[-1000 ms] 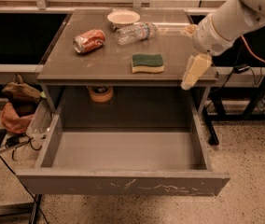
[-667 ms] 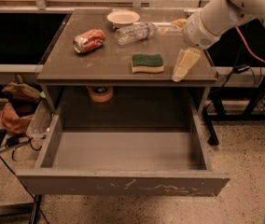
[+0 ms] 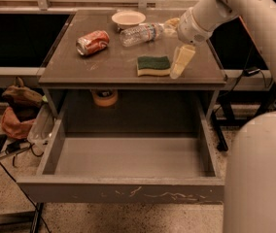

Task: Place sponge into top drawer

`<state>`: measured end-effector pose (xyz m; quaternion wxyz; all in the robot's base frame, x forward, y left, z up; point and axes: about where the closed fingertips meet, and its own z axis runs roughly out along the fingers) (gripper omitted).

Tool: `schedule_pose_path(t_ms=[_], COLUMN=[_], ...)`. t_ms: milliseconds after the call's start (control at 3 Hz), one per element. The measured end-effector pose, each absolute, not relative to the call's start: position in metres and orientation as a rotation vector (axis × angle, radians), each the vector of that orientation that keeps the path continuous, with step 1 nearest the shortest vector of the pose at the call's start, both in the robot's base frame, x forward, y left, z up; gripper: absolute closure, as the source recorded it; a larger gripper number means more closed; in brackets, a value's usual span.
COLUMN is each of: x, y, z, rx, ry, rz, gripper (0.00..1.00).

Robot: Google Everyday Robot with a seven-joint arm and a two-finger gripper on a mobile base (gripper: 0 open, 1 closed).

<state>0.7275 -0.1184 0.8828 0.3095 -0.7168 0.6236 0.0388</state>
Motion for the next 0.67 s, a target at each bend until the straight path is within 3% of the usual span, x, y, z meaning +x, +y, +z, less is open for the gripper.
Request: schedule_pose_path(t_ms=[667], x=[0.749], y=[-0.102], z=[0.859], rx=[-1.946], ry=[1.641], rz=[0.169], gripper=[0.00])
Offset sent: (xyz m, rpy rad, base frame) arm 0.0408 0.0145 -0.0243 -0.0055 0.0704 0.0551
